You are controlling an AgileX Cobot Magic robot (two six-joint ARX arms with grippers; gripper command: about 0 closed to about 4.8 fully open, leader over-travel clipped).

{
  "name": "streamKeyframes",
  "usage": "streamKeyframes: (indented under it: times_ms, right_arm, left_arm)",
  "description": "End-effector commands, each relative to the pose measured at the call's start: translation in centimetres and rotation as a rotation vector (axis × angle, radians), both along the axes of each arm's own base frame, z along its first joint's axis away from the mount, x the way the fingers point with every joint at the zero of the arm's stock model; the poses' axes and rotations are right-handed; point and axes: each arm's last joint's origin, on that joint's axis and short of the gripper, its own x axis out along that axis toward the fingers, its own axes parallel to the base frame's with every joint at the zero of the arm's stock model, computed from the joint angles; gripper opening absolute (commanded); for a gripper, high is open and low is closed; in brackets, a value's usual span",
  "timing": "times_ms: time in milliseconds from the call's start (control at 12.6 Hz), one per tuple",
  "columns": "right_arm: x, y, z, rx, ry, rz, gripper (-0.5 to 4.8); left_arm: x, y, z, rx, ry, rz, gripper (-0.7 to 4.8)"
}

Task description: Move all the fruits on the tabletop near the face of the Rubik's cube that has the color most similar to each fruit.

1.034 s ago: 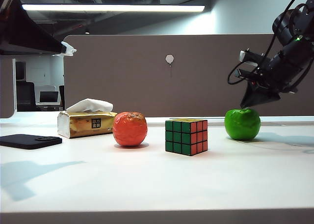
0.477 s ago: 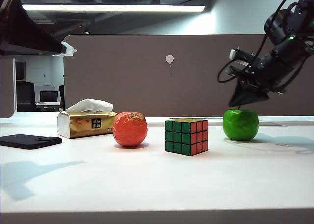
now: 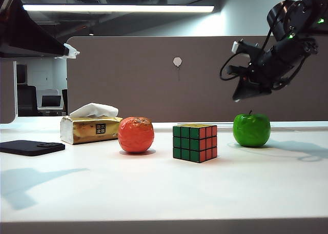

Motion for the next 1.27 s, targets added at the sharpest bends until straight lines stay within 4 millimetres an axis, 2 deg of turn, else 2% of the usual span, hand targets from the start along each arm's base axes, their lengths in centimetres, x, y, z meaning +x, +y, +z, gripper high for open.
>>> streamKeyframes:
  times_ms: [80,318,477,1273]
  right_arm:
    - [3.1,0.3,-0.6,-0.03,0.041,-0.051,0.0]
    - [3.3,0.2,-2.1,-0.056,0.117,-0.071,0.0]
    - [2.2,0.0,-3.4,-0.096,0.291,-0.081,-0.01]
    - [0.8,-0.1,-4.2,-0.106,0.459,-0.054,0.0]
  left_arm:
    - [0.1,0.0,0.3,-0.002,-0.022,-0.001,-0.05]
    - [0.1,0.0,0.3,-0.003,-0.022,-0.001,-0.05]
    - [0.1,0.0,0.3,-0.003,-0.022,-0.002,-0.05]
    - [0.1,0.0,0.4,-0.003,-0.023,-0.001,-0.05]
